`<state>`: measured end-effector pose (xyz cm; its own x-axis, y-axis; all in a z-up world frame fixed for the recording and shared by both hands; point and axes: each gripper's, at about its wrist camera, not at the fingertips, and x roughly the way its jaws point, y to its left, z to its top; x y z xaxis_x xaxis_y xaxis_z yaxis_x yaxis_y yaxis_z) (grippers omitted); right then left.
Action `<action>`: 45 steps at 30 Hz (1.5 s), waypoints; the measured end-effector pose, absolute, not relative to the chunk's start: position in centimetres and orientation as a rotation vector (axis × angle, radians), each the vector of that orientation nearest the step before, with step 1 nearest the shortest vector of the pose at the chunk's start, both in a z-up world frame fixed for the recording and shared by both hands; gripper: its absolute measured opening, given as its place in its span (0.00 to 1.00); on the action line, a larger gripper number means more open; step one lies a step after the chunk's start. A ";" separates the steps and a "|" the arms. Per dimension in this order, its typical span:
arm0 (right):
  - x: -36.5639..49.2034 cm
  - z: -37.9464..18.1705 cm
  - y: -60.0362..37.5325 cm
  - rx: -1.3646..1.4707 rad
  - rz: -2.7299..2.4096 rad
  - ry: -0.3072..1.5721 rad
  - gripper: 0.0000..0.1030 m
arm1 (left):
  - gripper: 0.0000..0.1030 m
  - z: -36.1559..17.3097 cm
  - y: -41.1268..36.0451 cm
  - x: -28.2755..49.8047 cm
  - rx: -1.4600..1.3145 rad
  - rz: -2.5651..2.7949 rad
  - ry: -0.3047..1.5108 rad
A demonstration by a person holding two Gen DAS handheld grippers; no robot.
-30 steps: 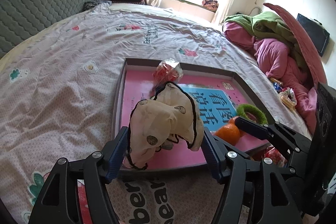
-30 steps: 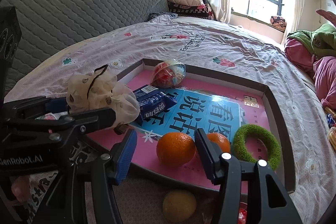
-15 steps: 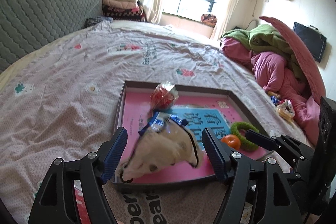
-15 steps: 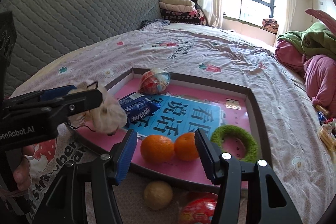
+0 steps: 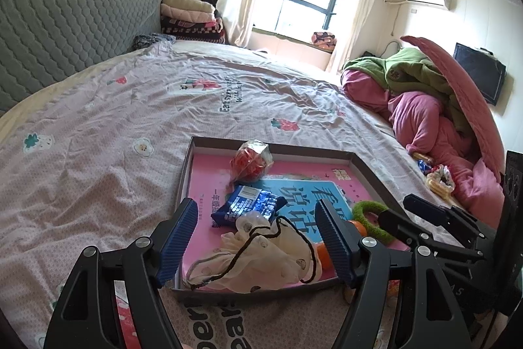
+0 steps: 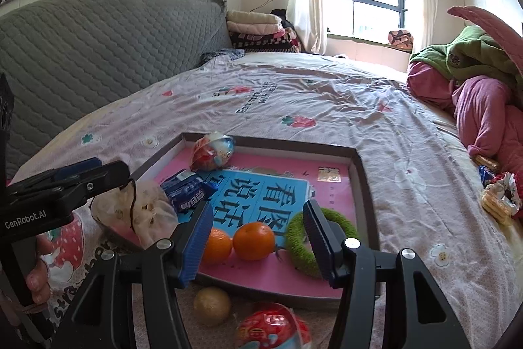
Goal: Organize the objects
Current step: 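Open the right tool to drop the orange while the left tool lowers the bag into the tray, then open the left tool on the mesh bag and withdraw both tools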
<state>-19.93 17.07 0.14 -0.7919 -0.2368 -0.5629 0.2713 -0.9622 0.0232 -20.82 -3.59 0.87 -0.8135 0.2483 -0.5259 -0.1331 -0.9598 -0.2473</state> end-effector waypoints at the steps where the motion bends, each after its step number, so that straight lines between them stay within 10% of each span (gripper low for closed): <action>1: -19.9 0.2 17.2 0.846 -2.744 0.082 0.55 | 0.73 0.9 -3.6 -20.7 -0.848 2.798 -0.293; 45: -14.6 1.2 21.9 0.681 -2.884 -0.016 0.63 | 0.74 -0.7 2.9 -16.2 -0.862 2.649 -0.117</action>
<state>-14.60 21.85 1.18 -0.8794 -0.1751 -0.4428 0.1703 -0.9841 0.0509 -16.15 2.92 -0.69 -0.7528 0.3539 -0.5550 -0.3037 -0.9348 -0.1842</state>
